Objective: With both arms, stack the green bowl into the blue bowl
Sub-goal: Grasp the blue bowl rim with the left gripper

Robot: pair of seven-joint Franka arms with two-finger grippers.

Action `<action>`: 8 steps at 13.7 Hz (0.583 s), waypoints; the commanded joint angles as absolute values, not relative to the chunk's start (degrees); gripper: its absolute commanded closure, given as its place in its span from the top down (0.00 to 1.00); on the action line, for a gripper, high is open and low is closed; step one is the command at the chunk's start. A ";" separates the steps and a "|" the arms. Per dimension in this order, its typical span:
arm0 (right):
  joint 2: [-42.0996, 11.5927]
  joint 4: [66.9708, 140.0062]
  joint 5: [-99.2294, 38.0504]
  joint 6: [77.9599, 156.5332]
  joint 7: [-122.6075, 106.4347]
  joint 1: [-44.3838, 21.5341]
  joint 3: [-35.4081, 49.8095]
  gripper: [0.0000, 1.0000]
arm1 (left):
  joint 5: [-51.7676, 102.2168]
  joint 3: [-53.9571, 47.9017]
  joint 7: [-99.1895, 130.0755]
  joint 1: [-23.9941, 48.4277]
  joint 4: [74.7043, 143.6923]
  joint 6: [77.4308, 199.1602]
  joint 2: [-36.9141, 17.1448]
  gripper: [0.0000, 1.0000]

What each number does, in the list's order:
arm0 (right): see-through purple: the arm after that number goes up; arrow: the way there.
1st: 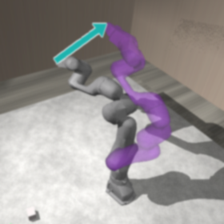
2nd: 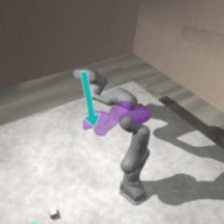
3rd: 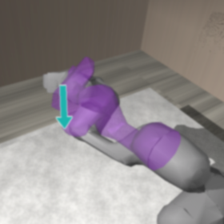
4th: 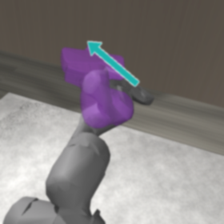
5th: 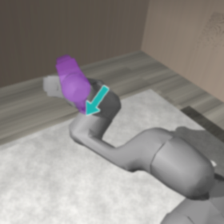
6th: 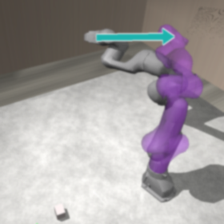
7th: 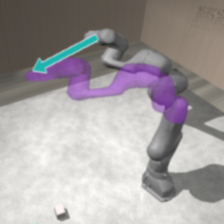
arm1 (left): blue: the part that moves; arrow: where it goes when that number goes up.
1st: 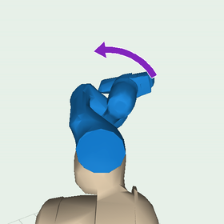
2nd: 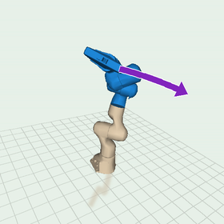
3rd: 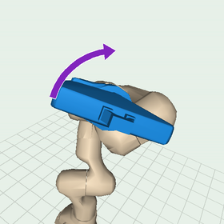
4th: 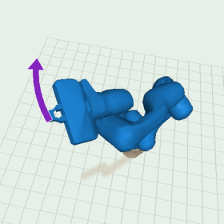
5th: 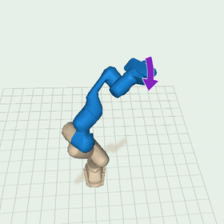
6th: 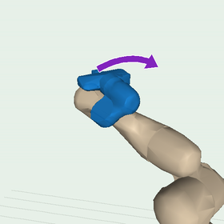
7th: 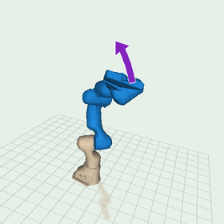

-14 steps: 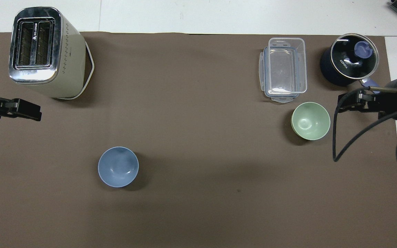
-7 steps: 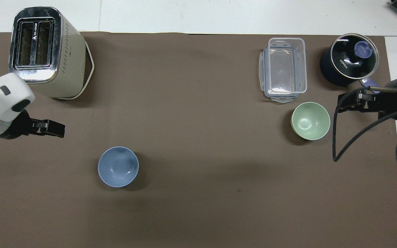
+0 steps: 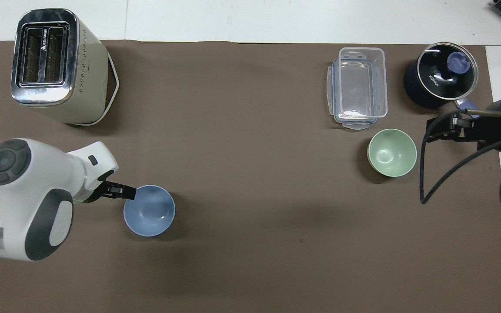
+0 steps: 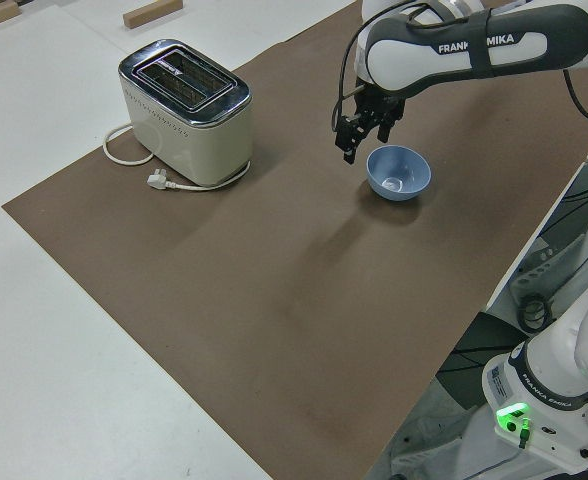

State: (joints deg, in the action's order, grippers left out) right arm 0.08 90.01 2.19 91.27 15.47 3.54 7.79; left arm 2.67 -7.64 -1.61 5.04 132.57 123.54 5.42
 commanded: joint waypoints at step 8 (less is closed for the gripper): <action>-0.62 88.77 2.02 90.26 13.80 4.31 8.26 1.00 | 7.38 -6.94 4.92 8.09 138.54 133.51 4.49 0.00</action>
State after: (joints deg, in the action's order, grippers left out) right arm 0.08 90.01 2.19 91.27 15.47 3.54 7.79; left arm 6.17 -7.59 4.00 7.14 140.42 133.11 5.31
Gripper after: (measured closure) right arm 0.000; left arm 0.731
